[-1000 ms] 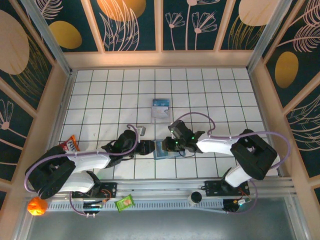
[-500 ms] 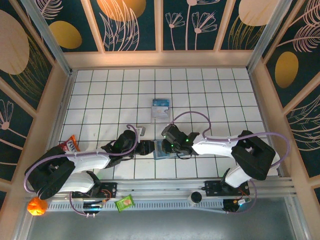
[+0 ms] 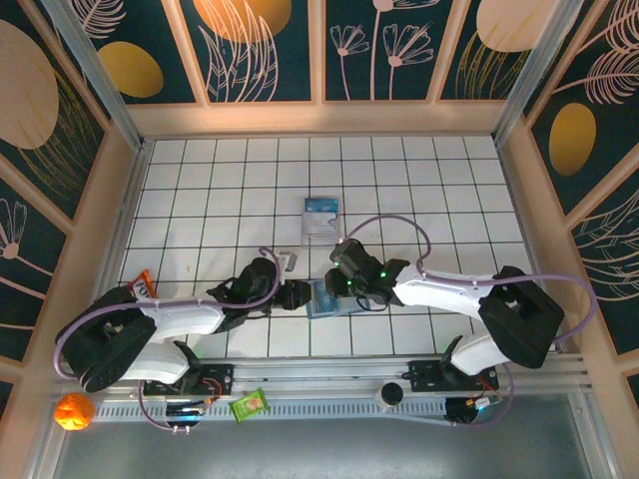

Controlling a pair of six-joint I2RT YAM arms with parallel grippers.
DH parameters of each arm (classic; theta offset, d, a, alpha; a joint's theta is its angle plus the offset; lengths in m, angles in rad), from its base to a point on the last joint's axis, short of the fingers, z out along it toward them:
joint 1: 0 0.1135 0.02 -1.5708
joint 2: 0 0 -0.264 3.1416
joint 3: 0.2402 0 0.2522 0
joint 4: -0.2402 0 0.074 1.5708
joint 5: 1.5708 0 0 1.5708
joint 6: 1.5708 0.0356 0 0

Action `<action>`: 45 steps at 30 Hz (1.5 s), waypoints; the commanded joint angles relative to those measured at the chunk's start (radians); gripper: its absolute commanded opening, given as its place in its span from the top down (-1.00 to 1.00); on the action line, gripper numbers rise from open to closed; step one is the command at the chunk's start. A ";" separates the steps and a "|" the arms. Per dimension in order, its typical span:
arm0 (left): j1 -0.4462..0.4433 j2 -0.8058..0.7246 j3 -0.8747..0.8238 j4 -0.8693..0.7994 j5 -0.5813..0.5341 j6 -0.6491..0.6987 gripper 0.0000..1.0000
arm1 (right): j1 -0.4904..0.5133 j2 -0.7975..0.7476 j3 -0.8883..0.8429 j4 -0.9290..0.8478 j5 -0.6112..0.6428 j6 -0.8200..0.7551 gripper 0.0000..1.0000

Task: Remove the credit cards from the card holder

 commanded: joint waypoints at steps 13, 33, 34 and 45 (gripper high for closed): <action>-0.024 0.086 0.047 -0.068 -0.071 0.024 0.79 | -0.070 0.006 -0.066 0.079 -0.217 -0.014 0.43; -0.022 0.191 0.047 -0.126 -0.139 0.045 0.99 | -0.131 0.024 -0.121 0.129 -0.288 0.035 0.44; -0.022 0.192 0.047 -0.127 -0.141 0.045 0.99 | -0.136 0.022 -0.124 0.134 -0.294 0.036 0.45; -0.022 0.208 0.050 -0.127 -0.138 0.048 1.00 | -0.158 0.039 -0.143 0.189 -0.351 0.043 0.49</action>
